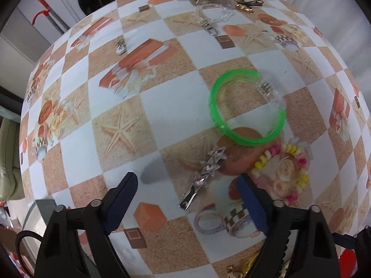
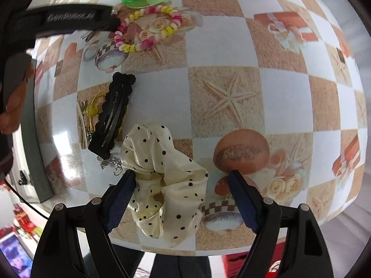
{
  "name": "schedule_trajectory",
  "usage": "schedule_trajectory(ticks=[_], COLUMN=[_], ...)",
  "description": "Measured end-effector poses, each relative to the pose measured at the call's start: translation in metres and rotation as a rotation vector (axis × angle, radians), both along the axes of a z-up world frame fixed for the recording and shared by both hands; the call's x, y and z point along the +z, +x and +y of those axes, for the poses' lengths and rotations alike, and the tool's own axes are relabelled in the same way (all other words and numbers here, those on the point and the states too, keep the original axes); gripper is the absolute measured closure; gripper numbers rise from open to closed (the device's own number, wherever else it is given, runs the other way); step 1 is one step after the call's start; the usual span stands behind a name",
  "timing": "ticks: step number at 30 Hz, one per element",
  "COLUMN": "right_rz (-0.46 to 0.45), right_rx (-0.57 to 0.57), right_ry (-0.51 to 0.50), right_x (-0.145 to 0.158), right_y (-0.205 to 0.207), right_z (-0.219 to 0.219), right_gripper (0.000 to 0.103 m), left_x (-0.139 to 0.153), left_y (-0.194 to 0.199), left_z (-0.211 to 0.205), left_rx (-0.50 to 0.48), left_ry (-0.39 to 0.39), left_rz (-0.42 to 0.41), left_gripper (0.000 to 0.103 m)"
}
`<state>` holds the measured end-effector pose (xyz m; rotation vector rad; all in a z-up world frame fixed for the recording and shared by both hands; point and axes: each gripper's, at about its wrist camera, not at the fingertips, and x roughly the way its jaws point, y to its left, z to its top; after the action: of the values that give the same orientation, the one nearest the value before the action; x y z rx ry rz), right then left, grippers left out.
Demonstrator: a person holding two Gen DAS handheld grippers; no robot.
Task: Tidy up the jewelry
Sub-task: 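Grasp the star hair clip with the left tool while the right tool grasps the polka-dot scrunchie, then carry the star clip and scrunchie into the tray and release both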
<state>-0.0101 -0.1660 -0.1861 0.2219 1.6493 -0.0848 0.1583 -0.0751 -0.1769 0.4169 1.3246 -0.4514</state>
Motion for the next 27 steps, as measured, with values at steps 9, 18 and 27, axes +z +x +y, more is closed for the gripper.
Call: schedule_trajectory(ticks=[9, 18, 27], right_rz=[-0.034, -0.069, -0.110], right_rx=[0.009, -0.095, -0.247], right_ry=[-0.033, 0.074, 0.143], right_x=[0.006, 0.017, 0.037], right_y=[0.000, 0.001, -0.003], right_z=[0.013, -0.018, -0.071], right_gripper=[0.059, 0.087, 0.087], left_x=[0.007, 0.021, 0.049], left_y=[-0.008, -0.015, -0.034], left_z=[-0.017, -0.002, 0.024], left_rx=[-0.042, -0.010, 0.009], left_ry=[-0.055, -0.099, -0.161], left_rz=[0.011, 0.027, 0.020], left_gripper=[0.064, 0.082, 0.082])
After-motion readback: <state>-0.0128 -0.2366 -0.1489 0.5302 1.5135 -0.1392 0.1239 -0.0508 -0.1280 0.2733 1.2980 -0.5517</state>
